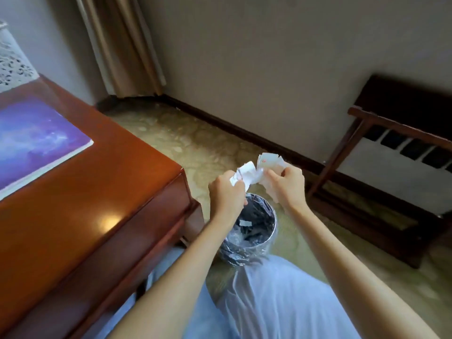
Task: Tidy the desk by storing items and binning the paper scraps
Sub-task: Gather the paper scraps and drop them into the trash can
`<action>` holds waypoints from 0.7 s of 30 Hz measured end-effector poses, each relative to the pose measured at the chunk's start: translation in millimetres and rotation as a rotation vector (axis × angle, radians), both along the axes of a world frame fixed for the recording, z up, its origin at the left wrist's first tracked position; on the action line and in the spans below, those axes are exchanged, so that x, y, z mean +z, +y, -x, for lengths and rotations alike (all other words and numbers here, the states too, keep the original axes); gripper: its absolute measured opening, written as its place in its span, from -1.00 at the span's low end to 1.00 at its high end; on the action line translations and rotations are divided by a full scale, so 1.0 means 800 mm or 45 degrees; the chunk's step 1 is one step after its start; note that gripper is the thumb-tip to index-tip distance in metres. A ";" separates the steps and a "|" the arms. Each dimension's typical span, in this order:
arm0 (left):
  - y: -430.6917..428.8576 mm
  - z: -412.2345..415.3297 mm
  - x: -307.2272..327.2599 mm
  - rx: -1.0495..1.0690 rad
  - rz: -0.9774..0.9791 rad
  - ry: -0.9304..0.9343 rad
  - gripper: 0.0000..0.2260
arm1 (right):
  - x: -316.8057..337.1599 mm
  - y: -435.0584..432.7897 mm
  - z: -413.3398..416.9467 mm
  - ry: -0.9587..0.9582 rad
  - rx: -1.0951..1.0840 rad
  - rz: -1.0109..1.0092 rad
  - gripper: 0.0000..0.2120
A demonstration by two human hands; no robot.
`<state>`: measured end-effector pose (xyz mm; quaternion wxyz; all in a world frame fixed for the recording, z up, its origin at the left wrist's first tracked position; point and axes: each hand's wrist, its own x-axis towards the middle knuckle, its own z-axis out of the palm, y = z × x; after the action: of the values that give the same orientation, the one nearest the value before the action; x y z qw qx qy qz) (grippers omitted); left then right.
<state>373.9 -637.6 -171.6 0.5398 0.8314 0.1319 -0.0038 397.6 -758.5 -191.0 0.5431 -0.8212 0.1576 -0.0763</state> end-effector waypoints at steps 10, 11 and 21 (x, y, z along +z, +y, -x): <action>-0.034 -0.086 -0.168 -0.058 -0.193 0.518 -0.81 | -0.174 -0.027 -0.069 0.646 0.013 0.218 -0.63; -0.036 -0.089 -0.182 -0.079 -0.217 0.565 -0.80 | -0.190 -0.028 -0.074 0.698 0.016 0.234 -0.63; -0.050 -0.107 -0.289 0.032 -0.122 0.968 -0.77 | -0.303 -0.023 -0.093 1.047 0.071 0.261 -0.76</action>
<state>459.7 -677.3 -402.4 0.4130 0.7932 0.3329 -0.2991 471.6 -777.2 -433.6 0.3525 -0.8369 0.3304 0.2571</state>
